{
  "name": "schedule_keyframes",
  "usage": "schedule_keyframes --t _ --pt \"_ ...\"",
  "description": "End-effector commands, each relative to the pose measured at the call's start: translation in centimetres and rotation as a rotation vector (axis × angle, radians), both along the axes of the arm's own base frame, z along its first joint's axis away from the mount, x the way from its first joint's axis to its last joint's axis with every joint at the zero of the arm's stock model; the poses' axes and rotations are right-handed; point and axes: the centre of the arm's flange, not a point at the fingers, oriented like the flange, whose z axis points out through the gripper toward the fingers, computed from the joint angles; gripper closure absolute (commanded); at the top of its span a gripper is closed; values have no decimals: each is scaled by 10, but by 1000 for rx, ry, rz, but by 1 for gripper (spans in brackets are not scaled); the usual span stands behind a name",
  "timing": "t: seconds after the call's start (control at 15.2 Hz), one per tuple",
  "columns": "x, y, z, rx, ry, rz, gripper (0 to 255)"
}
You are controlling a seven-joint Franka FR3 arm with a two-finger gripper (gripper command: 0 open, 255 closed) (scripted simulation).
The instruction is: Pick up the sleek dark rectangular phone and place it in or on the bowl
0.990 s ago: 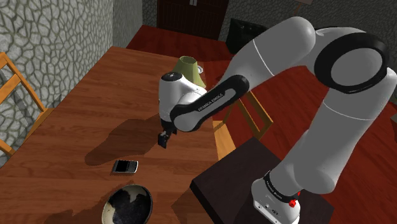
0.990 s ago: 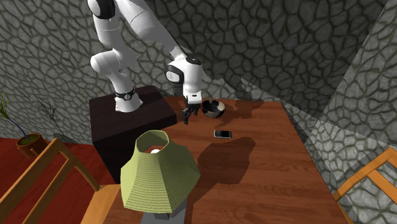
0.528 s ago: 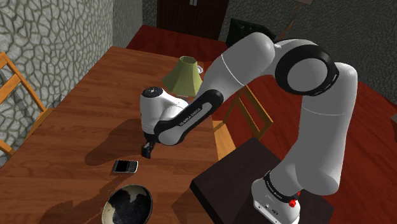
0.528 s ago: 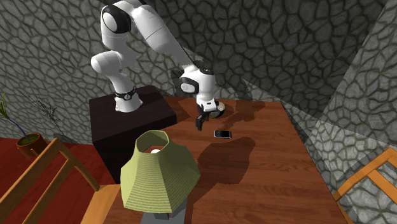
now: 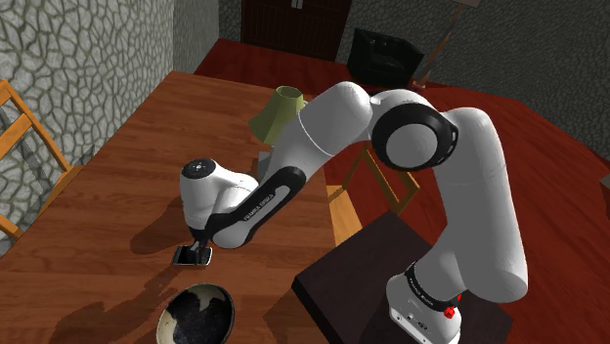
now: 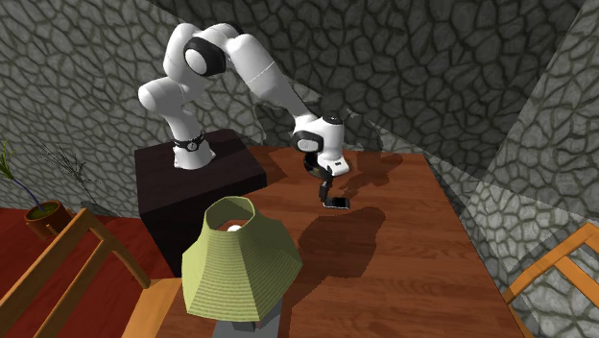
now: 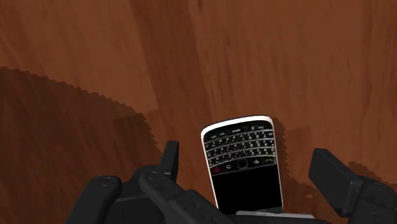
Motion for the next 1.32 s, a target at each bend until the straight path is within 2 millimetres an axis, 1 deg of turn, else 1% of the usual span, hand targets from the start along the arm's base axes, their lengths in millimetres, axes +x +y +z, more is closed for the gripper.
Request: schedule_keyframes --t 0.0,0.46,0.92,0.99,1.25 --pt "2 8 -11 4 -3 13 0" --pt "2 8 -46 4 -3 13 0" --pt "2 8 -46 4 -3 13 0" --pt "2 8 -46 4 -3 13 255" --pt "2 8 -46 4 -3 13 255"
